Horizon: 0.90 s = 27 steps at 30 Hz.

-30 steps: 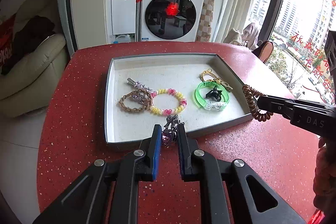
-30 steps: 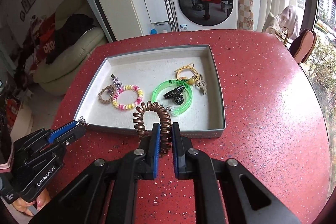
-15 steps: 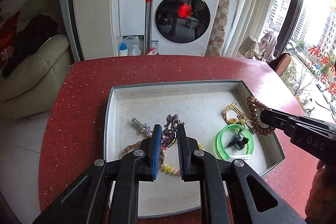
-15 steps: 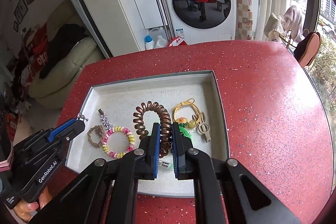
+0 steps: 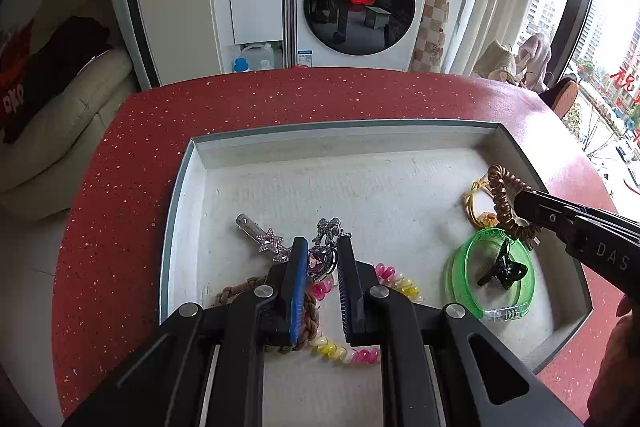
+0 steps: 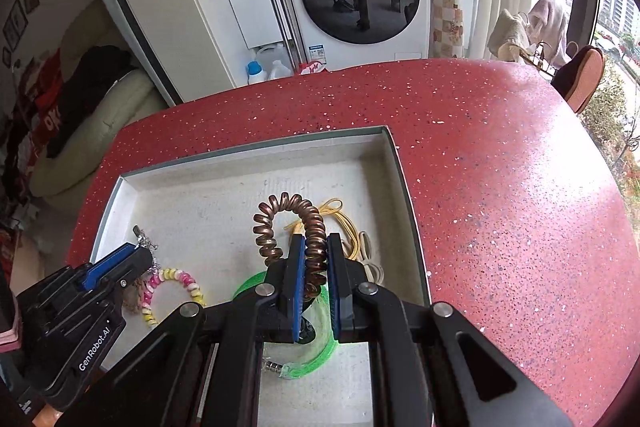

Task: Organize jewelry
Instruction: 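Open the right tool over the green bangle while the left tool releases the pendant by the star clip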

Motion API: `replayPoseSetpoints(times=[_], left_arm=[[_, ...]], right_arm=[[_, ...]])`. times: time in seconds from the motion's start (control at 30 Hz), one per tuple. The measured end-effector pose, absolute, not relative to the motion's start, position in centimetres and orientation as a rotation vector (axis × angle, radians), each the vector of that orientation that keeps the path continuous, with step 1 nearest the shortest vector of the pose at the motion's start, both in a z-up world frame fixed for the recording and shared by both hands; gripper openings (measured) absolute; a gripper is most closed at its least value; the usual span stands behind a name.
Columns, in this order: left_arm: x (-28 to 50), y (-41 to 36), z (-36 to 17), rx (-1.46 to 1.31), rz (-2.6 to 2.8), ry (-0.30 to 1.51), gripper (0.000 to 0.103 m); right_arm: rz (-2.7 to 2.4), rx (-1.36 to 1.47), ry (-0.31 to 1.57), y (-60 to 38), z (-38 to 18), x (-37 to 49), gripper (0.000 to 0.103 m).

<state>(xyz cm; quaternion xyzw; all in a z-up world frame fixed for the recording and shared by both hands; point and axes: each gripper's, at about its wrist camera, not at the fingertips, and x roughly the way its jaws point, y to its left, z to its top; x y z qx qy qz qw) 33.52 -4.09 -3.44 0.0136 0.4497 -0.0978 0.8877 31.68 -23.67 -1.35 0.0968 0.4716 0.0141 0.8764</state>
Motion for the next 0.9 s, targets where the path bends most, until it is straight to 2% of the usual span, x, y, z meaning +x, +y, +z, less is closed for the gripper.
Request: replayPoseSetpoints(times=[0.6, 0.67, 0.73, 0.8, 0.9], left_arm=[[33.1, -5.0, -4.5, 0.089, -0.179, 0.934, 0.033], [33.0, -5.1, -4.5, 0.087, -0.176, 0.933, 0.033], [32.9, -4.9, -4.4, 0.083, -0.176, 0.934, 0.033], [32.8, -4.7, -4.3, 0.080, -0.176, 0.932, 0.033], [32.5, -4.5, -4.0, 0.084, -0.169, 0.918, 0.033]], right_arm=[[0.026, 0.215, 1.021, -24.1, -3.1, 31.8, 0.013], [0.033, 0.224, 1.026, -24.2, -3.1, 31.8, 0.017], [0.039, 0.233, 1.031, -24.4, -3.2, 31.8, 0.033], [0.040, 0.234, 1.028, -24.4, -3.2, 31.6, 0.042], [0.050, 0.247, 1.019, -24.4, -2.8, 31.1, 0.043]])
